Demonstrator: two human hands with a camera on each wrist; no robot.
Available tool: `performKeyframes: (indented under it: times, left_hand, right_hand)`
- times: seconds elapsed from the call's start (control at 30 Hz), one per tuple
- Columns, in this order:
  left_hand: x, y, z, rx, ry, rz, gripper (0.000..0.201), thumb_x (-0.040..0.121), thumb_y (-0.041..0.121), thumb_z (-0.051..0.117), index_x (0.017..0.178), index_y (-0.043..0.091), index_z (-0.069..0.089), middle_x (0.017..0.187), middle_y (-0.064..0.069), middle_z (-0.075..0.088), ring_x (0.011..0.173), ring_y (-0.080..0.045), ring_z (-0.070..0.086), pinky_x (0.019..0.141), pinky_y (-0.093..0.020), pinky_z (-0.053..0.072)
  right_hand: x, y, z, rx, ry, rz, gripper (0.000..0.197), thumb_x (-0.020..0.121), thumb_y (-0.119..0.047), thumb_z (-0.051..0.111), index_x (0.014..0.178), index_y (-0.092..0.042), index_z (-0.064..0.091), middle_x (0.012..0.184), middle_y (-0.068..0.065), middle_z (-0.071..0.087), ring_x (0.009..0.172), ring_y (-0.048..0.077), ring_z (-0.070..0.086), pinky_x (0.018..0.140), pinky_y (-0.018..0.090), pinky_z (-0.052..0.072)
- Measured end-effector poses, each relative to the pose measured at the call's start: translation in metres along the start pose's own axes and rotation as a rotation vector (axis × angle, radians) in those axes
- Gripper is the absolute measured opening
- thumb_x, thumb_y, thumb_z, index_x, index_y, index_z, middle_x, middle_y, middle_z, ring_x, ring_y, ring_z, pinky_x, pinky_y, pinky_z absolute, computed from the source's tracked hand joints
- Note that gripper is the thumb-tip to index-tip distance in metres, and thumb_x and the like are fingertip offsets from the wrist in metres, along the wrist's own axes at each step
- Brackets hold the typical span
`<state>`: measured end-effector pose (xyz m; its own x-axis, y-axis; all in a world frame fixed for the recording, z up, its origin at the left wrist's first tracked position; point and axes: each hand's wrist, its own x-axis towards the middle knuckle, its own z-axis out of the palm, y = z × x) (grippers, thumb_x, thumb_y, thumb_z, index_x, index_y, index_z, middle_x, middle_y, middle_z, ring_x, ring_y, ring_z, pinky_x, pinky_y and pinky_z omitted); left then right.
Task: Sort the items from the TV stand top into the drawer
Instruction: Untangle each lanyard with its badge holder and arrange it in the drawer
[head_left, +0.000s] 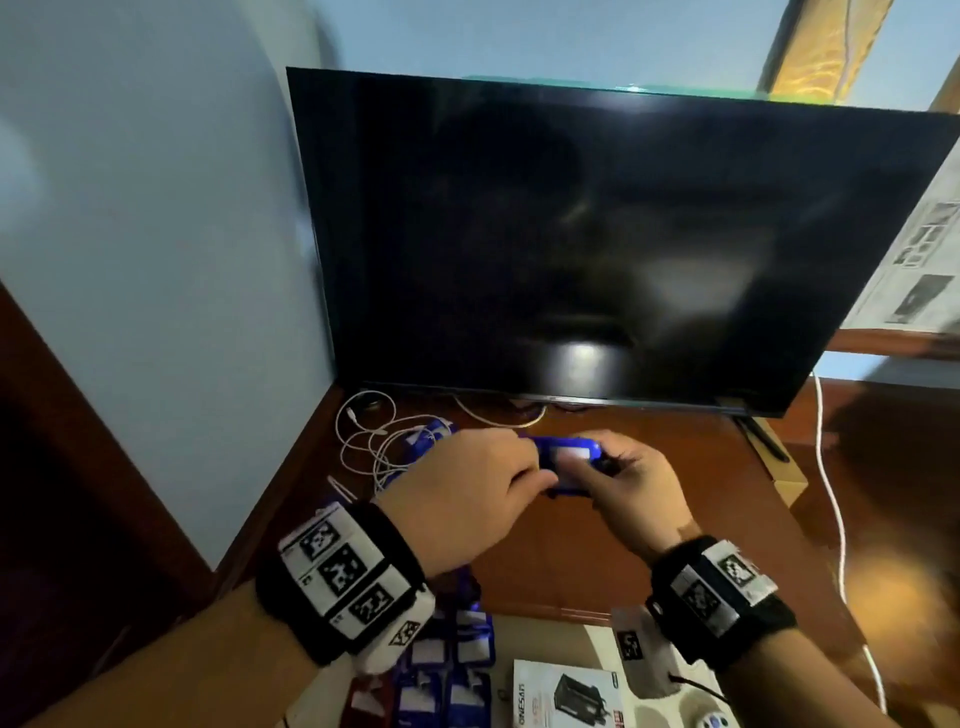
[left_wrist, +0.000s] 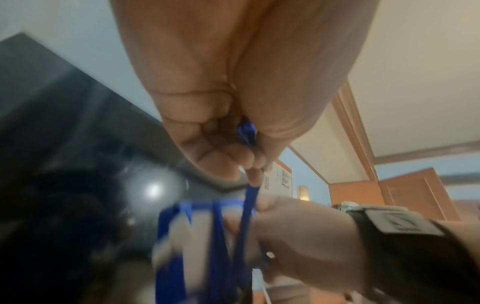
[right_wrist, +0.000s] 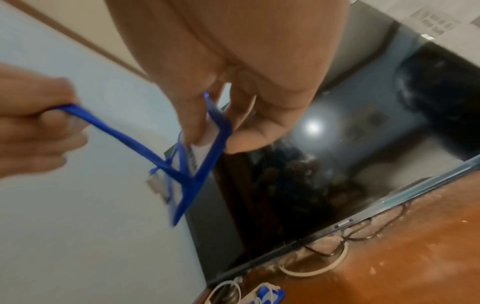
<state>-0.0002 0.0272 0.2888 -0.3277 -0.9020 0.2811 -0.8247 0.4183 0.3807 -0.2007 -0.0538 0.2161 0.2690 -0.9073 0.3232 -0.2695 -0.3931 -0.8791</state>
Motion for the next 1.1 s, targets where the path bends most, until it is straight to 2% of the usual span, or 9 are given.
performKeyframes:
  times: [0.1,0.23,0.37,0.47,0.57,0.77,0.9,1.0,1.1]
  left_hand:
    - [0.01,-0.02,-0.02,0.1,-0.044,-0.003,0.03,0.102,0.047,0.056,0.09,0.022,0.068,0.082,0.012,0.058,0.078,-0.006,0.056,0.076,-0.027,0.045]
    - [0.012,-0.055,-0.025,-0.177,-0.215,-0.185,0.026,0.094,0.053,0.067,0.085,0.029,0.073,0.072,0.007,0.07,0.064,0.001,0.064,0.061,-0.011,0.047]
    - [-0.003,-0.079,0.01,-0.727,-0.173,-0.347,0.016,0.093,0.029,0.075,0.086,0.015,0.081,0.082,-0.002,0.076,0.078,-0.016,0.069,0.077,-0.031,0.056]
    - [-0.017,-0.084,0.044,-1.277,-0.034,-0.515,0.034,0.096,-0.007,0.055,0.09,0.011,0.083,0.092,-0.011,0.078,0.087,-0.025,0.073,0.088,-0.041,0.06]
    - [-0.032,-0.083,0.072,-1.544,0.1,-0.602,0.029,0.1,-0.003,0.051,0.119,0.007,0.071,0.116,-0.018,0.074,0.101,-0.025,0.073,0.092,-0.038,0.06]
    - [-0.068,-0.081,0.112,-1.919,0.184,-0.717,0.042,0.092,0.004,0.051,0.132,0.009,0.063,0.124,-0.015,0.073,0.109,-0.024,0.074,0.087,-0.034,0.062]
    - [-0.092,-0.09,0.121,-1.966,0.085,-0.732,0.046,0.101,0.002,0.038,0.144,0.007,0.054,0.142,-0.018,0.062,0.129,-0.029,0.062,0.109,-0.038,0.051]
    - [-0.108,-0.097,0.139,-1.684,0.079,-0.84,0.034,0.104,0.003,0.049,0.136,0.005,0.061,0.13,-0.014,0.07,0.113,-0.023,0.071,0.095,-0.031,0.059]
    - [-0.127,-0.108,0.164,-1.387,0.004,-0.984,0.023,0.099,-0.001,0.06,0.119,0.004,0.07,0.112,-0.011,0.075,0.088,-0.013,0.073,0.074,-0.021,0.06]
  right_hand:
    - [-0.018,-0.007,0.014,-0.014,-0.268,-0.02,0.011,0.091,-0.011,0.075,0.098,-0.02,0.077,0.089,-0.011,0.076,0.077,0.001,0.069,0.071,0.013,0.049]
    - [-0.028,-0.018,0.022,0.179,-0.359,0.01,0.013,0.087,-0.012,0.077,0.099,-0.014,0.078,0.092,-0.003,0.078,0.081,0.006,0.072,0.074,0.017,0.053]
    - [-0.03,-0.016,0.036,0.41,-0.273,0.106,0.011,0.088,-0.007,0.076,0.097,-0.002,0.076,0.071,-0.003,0.071,0.059,0.006,0.059,0.055,0.016,0.043]
    - [-0.032,-0.007,0.051,0.541,-0.144,0.212,0.035,0.079,-0.038,0.086,0.102,-0.012,0.077,0.081,0.013,0.066,0.068,0.029,0.047,0.06,0.032,0.034]
    - [-0.037,0.001,0.069,0.655,-0.03,0.302,0.03,0.084,-0.032,0.079,0.106,-0.012,0.075,0.095,0.014,0.074,0.079,0.026,0.064,0.069,0.033,0.053]
    - [-0.058,0.025,0.101,0.581,0.042,0.461,0.018,0.096,-0.026,0.07,0.098,-0.009,0.071,0.062,0.001,0.055,0.043,0.011,0.037,0.039,0.021,0.034]
    - [-0.074,0.042,0.112,0.438,0.023,0.503,0.025,0.098,-0.025,0.069,0.091,-0.002,0.067,0.062,0.011,0.062,0.045,0.017,0.052,0.043,0.028,0.046]
    - [-0.089,0.06,0.116,0.22,-0.137,0.511,0.033,0.099,-0.039,0.067,0.079,-0.012,0.066,0.059,0.005,0.066,0.048,0.024,0.06,0.05,0.037,0.05]
    - [-0.105,0.075,0.116,-0.37,-0.514,0.428,0.056,0.101,-0.058,0.051,0.078,-0.01,0.069,0.073,0.005,0.074,0.066,0.023,0.067,0.059,0.023,0.047]
